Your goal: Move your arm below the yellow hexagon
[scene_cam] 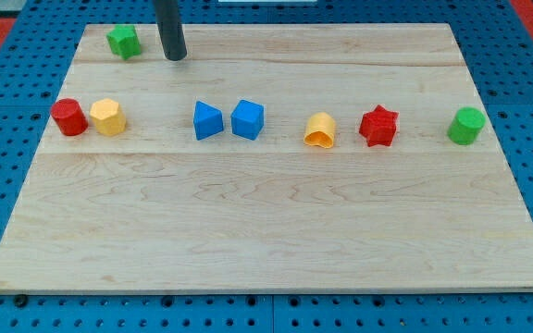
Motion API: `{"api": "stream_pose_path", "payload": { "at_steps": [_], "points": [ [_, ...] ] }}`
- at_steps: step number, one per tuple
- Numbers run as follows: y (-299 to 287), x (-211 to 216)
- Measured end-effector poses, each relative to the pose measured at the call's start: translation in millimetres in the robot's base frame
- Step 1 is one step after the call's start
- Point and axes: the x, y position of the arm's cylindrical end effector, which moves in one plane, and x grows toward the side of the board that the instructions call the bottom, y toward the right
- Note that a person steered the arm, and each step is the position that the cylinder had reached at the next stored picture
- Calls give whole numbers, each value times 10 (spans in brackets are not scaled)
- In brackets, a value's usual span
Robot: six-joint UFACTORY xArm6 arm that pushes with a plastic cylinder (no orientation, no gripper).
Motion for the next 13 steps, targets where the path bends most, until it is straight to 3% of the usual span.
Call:
{"api": "stream_pose_path", "payload": {
  "at_steps": [3,4,5,7,9,10,11,13],
  "points": [
    [1,-3],
    [162,281],
    [603,617],
    [1831,669],
    [282,330],
    [-411,742],
    [-332,860],
    [-283,1957]
  ]
}}
